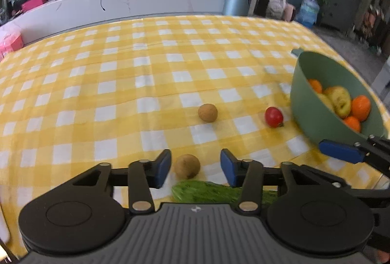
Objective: Organize fruits
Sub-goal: 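Grasp a brown kiwi from the cloth with the left tool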
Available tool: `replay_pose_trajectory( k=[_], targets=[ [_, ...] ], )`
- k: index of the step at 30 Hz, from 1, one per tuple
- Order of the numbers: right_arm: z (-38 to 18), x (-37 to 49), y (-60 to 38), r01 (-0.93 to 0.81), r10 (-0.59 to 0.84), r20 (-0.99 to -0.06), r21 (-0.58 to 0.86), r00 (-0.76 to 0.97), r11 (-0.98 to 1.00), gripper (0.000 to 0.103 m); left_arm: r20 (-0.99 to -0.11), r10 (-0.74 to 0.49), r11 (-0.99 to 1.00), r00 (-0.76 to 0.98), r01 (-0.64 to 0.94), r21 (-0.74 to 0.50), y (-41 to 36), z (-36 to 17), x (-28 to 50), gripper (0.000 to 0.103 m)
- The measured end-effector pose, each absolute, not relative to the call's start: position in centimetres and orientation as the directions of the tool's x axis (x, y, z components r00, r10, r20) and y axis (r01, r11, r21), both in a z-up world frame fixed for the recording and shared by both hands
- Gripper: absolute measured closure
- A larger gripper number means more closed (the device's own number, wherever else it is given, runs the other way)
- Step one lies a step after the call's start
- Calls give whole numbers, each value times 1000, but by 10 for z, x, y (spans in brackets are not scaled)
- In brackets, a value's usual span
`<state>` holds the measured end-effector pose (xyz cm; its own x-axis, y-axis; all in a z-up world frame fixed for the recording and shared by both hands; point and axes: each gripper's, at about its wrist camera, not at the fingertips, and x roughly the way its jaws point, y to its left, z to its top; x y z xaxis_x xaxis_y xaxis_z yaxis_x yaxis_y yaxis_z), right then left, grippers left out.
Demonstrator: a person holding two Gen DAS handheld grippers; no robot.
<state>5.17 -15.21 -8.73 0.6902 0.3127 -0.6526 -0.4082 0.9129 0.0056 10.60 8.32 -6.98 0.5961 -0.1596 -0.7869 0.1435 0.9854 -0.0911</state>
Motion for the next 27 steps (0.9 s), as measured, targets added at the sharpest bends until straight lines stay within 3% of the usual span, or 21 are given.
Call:
replay_pose_trajectory(
  k=[9,16,27],
  targets=[
    [-97,66,-158,-383,344,-685,101,642,918,60,-859,-113,984,499,177,-26,79,-89,125,55],
    [-99,72,-156,-357,346,-696,136,630,924,60,-855,-139,979,500,198,-43,76,-91,123,74],
    [-102,83,-130,-173,185,-707,90,682,981,60,-805,-154,988,574,115,-107,80,-85,127,74]
  ],
)
